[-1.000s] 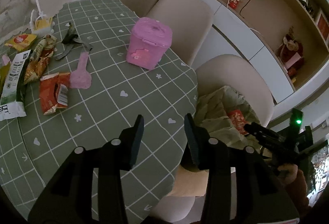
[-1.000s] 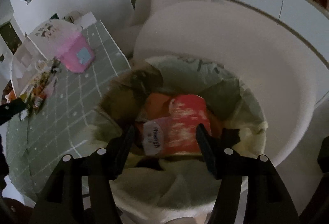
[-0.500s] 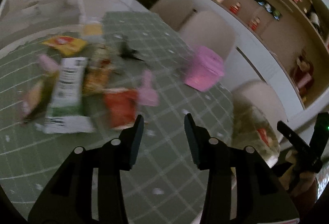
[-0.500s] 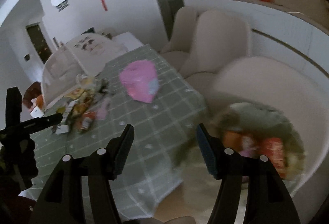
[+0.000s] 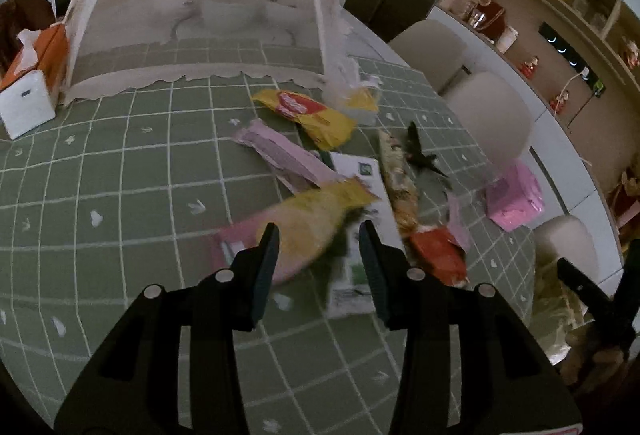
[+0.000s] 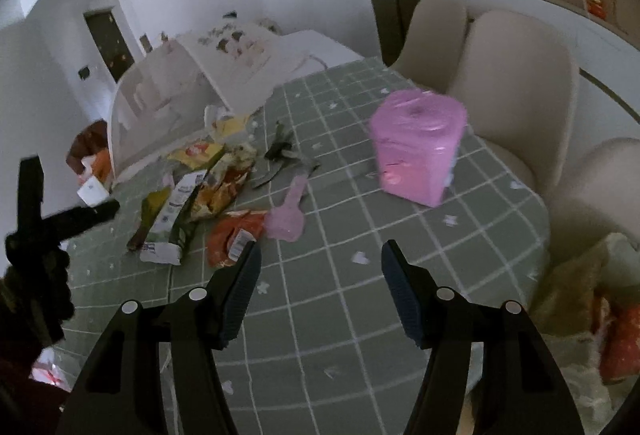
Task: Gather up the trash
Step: 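Return to the table and grasp the yellow snack packet with the left gripper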
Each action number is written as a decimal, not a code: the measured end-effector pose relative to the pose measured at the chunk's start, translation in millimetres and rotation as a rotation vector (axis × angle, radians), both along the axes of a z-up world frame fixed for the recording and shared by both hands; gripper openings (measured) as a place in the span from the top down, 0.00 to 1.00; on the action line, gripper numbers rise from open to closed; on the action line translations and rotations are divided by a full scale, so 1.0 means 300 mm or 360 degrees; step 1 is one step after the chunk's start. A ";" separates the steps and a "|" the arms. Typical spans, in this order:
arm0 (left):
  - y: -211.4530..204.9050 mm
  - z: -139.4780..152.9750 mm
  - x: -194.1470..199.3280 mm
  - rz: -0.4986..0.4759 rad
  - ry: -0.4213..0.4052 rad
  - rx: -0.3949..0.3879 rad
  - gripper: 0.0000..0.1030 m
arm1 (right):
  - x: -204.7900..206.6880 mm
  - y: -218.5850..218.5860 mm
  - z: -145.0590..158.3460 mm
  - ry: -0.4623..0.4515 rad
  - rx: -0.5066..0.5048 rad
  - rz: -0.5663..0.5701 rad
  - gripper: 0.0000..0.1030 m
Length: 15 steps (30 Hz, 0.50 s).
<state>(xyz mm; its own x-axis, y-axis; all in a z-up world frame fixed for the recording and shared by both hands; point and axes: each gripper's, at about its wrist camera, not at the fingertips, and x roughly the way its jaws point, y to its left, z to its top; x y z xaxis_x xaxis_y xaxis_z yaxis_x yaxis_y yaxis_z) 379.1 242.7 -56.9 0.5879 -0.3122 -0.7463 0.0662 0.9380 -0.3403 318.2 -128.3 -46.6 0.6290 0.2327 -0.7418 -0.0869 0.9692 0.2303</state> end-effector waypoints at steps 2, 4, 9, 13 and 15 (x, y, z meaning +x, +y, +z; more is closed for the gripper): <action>0.022 0.008 0.063 -0.0069 -0.0004 -0.0033 0.61 | 0.034 0.034 -0.024 0.0029 -0.0019 0.0005 0.42; 0.035 0.017 0.135 -0.0110 -0.0006 -0.0065 0.56 | 0.055 0.056 -0.039 0.0034 -0.0052 -0.0012 0.42; 0.067 -0.030 0.345 0.0025 0.0089 -0.0118 0.55 | 0.090 0.091 -0.074 0.0028 -0.0253 -0.0075 0.42; 0.071 -0.137 0.508 0.0196 0.0277 -0.0117 0.57 | 0.117 0.083 -0.110 0.0072 -0.0294 -0.0090 0.42; 0.052 -0.169 0.560 0.0191 0.0314 -0.0130 0.57 | 0.133 0.079 -0.128 0.0104 -0.0285 -0.0104 0.42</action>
